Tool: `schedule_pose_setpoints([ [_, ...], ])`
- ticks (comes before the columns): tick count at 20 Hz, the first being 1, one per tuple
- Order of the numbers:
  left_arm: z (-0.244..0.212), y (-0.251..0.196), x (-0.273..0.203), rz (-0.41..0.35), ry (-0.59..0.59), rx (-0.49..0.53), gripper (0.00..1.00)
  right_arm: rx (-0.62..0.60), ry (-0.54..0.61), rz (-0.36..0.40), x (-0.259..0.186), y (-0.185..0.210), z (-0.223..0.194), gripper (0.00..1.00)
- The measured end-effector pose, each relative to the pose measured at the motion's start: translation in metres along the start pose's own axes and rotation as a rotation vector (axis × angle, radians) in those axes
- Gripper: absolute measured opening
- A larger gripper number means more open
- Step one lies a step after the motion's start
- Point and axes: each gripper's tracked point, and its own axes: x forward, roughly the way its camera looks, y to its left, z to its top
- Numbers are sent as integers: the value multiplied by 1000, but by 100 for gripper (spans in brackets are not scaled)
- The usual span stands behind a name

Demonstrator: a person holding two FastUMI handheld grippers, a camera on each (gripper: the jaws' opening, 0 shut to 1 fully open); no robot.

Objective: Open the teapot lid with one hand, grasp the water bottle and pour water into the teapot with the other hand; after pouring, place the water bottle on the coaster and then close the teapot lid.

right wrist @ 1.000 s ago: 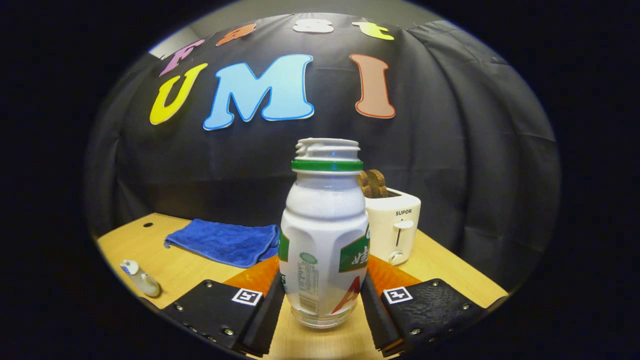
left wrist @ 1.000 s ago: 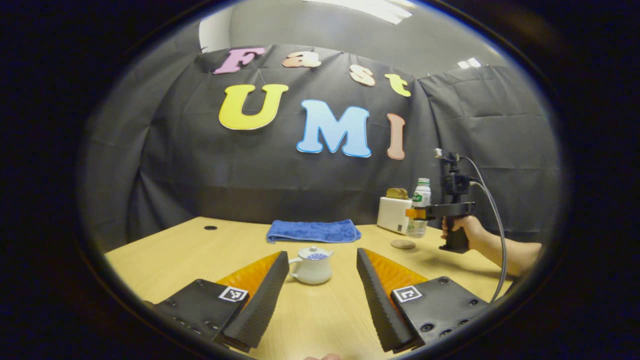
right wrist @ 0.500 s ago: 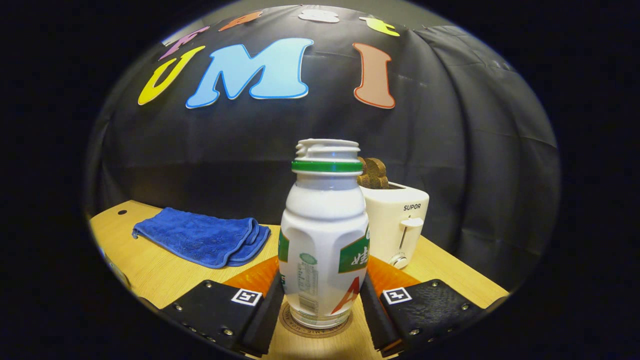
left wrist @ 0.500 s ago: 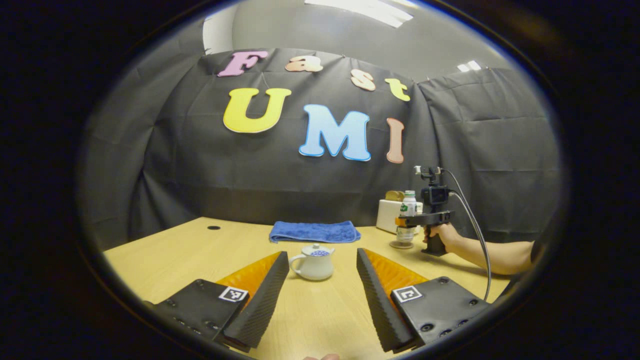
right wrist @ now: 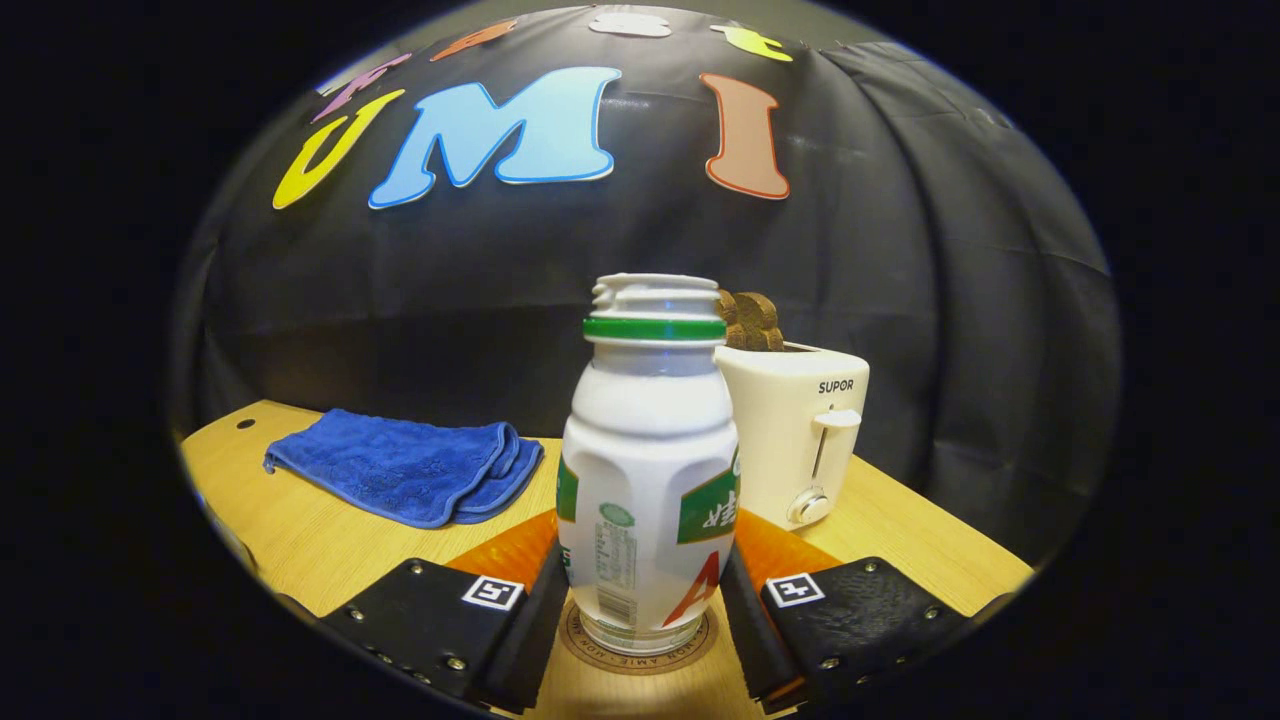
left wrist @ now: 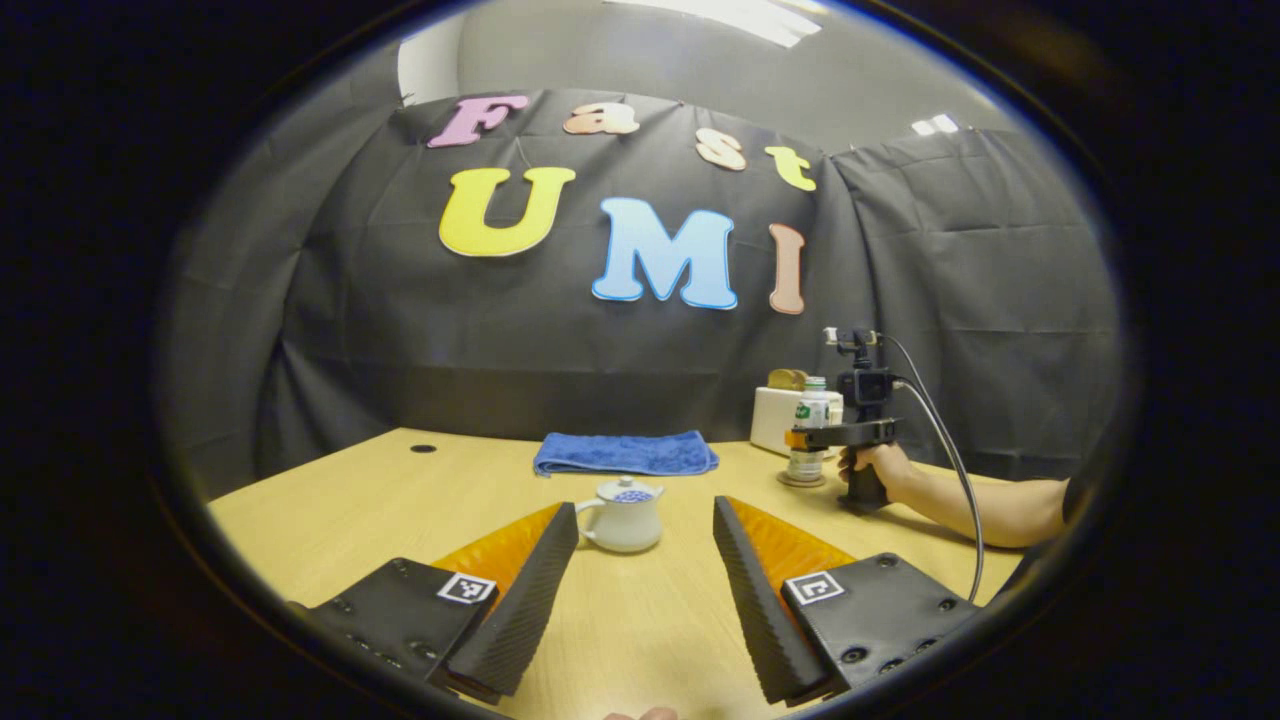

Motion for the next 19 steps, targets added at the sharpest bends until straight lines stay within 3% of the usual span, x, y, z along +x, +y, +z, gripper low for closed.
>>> schedule_pose_setpoints([
  [2,0,-1,0,0,-1,4,90,4,7,-22,-3,-5,3,77],
  [3,1,-2,0,1,0,8,90,12,-6,-14,-7,-3,9,89],
  [4,1,-3,0,1,-2,13,90,16,-22,-15,-10,-2,16,94],
  [8,3,-10,0,-3,-10,17,90,3,-74,-28,-47,-8,43,95],
  [11,0,-9,9,20,-11,15,92,30,-63,-24,-104,-8,45,94],
  [17,-19,-27,57,65,-2,-36,96,73,-125,84,-241,51,12,94],
  [19,-23,-37,63,80,3,-6,96,57,-180,49,-265,60,2,94],
])
